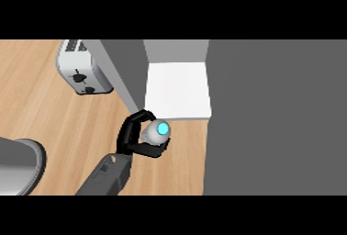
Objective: Pick up the bottled water, place it into the cabinet and close the cabinet
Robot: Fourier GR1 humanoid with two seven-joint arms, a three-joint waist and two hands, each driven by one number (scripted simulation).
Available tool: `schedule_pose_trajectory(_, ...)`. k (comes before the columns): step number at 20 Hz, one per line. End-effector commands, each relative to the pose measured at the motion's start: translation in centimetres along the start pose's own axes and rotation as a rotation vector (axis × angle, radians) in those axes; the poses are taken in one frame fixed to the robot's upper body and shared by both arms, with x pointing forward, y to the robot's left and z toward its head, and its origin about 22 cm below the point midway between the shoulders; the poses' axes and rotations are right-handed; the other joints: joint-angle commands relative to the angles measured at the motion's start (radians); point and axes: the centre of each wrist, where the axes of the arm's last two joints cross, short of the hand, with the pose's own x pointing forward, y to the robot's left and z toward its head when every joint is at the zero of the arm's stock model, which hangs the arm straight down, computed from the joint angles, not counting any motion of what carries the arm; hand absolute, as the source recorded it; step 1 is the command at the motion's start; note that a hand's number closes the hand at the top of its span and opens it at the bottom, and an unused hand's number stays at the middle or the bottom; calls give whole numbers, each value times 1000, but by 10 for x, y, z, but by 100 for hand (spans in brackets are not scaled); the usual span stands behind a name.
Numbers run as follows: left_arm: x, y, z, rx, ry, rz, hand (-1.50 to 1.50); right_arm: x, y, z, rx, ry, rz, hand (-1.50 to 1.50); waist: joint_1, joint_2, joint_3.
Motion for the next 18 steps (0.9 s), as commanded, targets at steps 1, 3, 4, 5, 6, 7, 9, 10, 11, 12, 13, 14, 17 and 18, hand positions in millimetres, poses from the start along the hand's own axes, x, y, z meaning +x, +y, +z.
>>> schedule_pose_trajectory(1, 25, -27, -20, 8, 19, 7, 150, 33, -1, -4, -5, -57, 12, -150, -4, 0, 0)
schedule_pose_trajectory(3, 38, -48, -22, -5, 32, -3, 150, 24, -1, -2, -24, -47, 1, -150, -3, 0, 0)
schedule_pose_trajectory(4, 49, -49, -44, 8, 41, 10, 150, 32, -6, -1, -19, -60, 22, -150, -11, 2, 0)
schedule_pose_trajectory(5, 56, -56, -51, 12, 34, 3, 150, 30, -11, -5, -8, -60, 4, -150, -4, 7, 0)
schedule_pose_trajectory(6, 54, -60, -46, 14, 55, 10, 150, 22, -13, -2, 8, -71, 13, -150, -8, 5, 0)
schedule_pose_trajectory(7, 53, -53, -57, 37, 50, -6, 150, 32, -10, 0, -1, -59, 19, -150, -14, 6, -1)
schedule_pose_trajectory(9, 68, -70, -72, 64, 40, -55, 150, 19, -12, 3, 10, -58, 3, -150, -28, 8, 0)
schedule_pose_trajectory(10, 72, -72, -78, 63, 59, -51, 150, 21, -15, -2, -28, -76, 14, -150, -18, 11, 0)
schedule_pose_trajectory(11, 71, -62, -87, 88, 60, -52, 150, 30, -13, 4, -9, -64, 11, -150, -24, 9, 0)
schedule_pose_trajectory(12, 72, -71, -84, 91, 69, -73, 150, 22, -12, 1, -20, -66, 19, -150, -20, 9, -1)
schedule_pose_trajectory(13, 75, -67, -97, 88, 73, -70, 150, 29, -13, 4, 3, -61, 25, -150, -35, 12, -1)
schedule_pose_trajectory(14, 89, -74, -108, 93, 76, -67, 150, 24, -18, 1, -3, -63, 19, -150, -21, 13, 0)
schedule_pose_trajectory(17, 83, -65, -117, 132, 118, -57, 150, 29, -16, 3, 2, -73, 15, -150, -41, 18, -1)
schedule_pose_trajectory(18, 91, -65, -127, 138, 126, -33, 150, 17, -23, 4, -7, -67, 27, -150, -35, 20, 0)
